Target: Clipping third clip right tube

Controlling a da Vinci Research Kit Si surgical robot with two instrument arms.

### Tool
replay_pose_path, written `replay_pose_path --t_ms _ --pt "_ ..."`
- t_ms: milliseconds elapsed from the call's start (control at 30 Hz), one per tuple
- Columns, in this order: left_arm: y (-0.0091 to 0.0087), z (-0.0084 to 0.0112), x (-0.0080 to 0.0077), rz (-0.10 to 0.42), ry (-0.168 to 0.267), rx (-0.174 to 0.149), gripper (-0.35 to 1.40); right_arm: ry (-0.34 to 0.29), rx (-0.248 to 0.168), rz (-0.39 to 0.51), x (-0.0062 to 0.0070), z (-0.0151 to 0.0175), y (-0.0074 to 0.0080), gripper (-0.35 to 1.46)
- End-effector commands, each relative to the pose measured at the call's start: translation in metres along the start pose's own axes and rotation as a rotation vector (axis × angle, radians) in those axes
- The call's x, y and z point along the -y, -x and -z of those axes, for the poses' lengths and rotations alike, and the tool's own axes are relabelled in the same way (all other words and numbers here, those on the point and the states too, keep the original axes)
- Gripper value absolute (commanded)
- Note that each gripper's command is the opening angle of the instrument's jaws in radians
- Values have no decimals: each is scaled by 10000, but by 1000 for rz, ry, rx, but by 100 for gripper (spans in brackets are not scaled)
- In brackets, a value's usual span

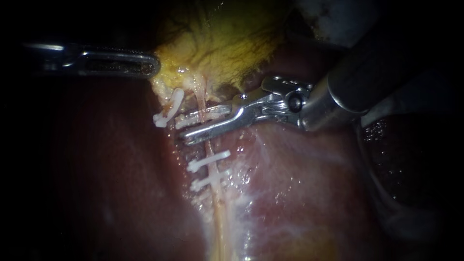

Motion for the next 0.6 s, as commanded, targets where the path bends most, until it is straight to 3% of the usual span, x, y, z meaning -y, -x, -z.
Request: replay_pose_path --t_ms 33,233,333,600 --pt "0 0 0 0 -1 0 -35 1 0 2 0 1 0 18" --pt "0 0 0 0 -1 0 -35 1 -1 2 -1 1 -1 -10" --pt "0 0 0 0 -1 0 -35 2 1 -10 -1 1 -1 -35" --pt "0 1 0 0 -1 0 -35 6 9 -51 0 1 -1 -35"
